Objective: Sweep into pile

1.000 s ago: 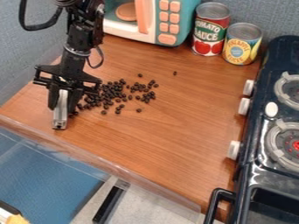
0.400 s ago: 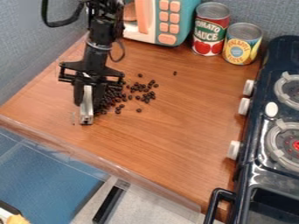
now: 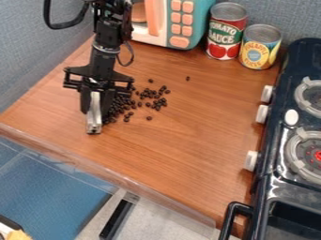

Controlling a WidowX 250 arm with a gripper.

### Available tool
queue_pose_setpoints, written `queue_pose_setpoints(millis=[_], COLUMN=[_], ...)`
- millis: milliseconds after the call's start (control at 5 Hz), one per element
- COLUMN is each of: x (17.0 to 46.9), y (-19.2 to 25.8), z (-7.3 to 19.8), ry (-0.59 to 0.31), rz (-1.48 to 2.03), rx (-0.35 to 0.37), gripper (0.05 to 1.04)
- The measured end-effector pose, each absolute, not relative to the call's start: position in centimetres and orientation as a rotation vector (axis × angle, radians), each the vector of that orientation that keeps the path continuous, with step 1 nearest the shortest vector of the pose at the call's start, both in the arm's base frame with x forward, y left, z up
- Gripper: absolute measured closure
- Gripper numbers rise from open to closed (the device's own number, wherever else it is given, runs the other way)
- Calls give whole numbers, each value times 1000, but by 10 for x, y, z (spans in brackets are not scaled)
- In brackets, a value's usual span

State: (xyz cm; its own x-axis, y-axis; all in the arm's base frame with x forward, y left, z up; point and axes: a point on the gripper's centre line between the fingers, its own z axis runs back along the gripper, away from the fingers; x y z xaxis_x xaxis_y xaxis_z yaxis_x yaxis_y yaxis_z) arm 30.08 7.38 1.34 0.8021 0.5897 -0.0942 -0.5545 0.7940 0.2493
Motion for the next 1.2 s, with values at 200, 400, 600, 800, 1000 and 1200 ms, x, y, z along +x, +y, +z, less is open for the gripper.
queue_pose_setpoints(millis=[200,400,600,800,1000,1200], x=[307,308,314,318,325,332], y=[47,44,23,15,12,11], z=[14,15,17,16,16,18], ry=[163,168,166,193,201,195], rz=[561,568,553,566,593,598], rx=[193,180,146,134,119,110], gripper=[727,727,727,727,727,727])
